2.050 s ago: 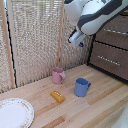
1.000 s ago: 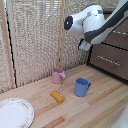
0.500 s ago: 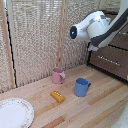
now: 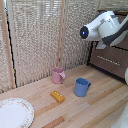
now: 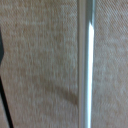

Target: Kindly get your arm to the topmost drawer handle. Get a good grip on it, then softly pull to open it.

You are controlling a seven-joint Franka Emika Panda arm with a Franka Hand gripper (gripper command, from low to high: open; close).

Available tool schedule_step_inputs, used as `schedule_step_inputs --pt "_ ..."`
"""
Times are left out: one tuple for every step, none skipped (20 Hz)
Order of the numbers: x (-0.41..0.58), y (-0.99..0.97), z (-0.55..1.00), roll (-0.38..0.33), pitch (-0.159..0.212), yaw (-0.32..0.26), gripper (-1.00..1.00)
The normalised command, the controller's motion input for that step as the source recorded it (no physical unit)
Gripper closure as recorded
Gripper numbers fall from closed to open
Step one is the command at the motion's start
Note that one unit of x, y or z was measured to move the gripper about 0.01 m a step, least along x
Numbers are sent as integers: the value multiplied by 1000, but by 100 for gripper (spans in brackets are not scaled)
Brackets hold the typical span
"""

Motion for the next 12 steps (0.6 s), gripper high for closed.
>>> schedule_step_inputs --pt "-94 -537 91 0 31 210 -100" --pt "-86 -603 114 0 30 185 -100" --pt "0 -614 126 0 38 162 -100" --pt "0 -689 106 0 46 132 -100" --pt "0 -666 109 0 44 124 100" --pt "0 -649 83 81 27 127 100" --pt "0 -411 11 58 9 100 100" --pt "0 -291 0 61 0 66 100" --pt "0 -149 0 18 0 35 100" --pt "0 -86 0 0 0 20 100" --pt "0 -9 0 0 0 0 100" --pt "0 0 0 0 0 0 100"
